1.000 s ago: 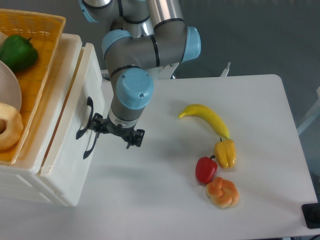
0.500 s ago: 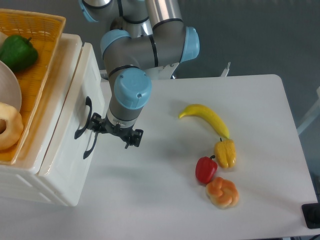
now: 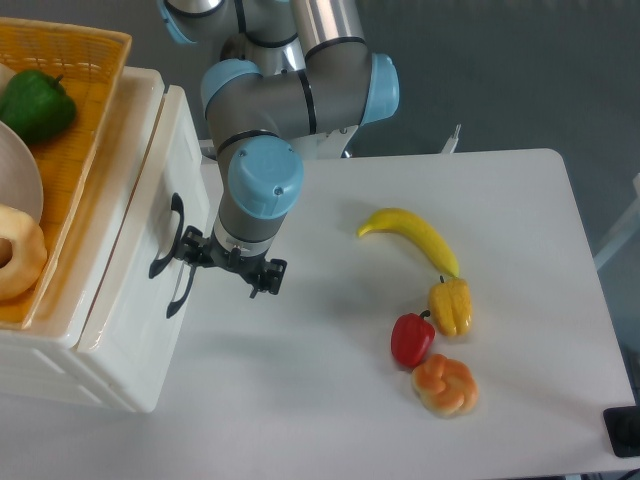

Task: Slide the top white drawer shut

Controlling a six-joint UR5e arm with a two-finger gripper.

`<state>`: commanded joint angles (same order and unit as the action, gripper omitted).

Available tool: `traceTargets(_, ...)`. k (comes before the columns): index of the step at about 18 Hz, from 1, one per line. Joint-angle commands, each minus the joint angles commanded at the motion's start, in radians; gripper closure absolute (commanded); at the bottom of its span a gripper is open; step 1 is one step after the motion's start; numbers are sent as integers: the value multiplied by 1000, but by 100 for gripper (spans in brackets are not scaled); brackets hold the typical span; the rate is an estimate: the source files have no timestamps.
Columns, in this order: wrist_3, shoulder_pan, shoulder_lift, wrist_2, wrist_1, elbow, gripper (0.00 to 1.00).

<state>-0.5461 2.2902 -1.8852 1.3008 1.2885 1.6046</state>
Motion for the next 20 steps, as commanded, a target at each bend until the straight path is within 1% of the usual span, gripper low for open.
traceTargets(2,2,12,0,18,0,-23,0)
traceTargets(4,3,26,1,72,0,-44,0)
traceTargets(6,-2,50,6,113,-8,-52,0)
traceTargets(10,-20,95,-3,172,-12,-94,0)
traceTargets(12,-105,126,-3,190,-14,-103,0)
traceTargets(15,-254,173,-3,228,-41,-107,0)
traceTargets(17,-339,210,1,256,-44,-109,0)
traceTargets(20,-477,271,8,258,-45,-109,0)
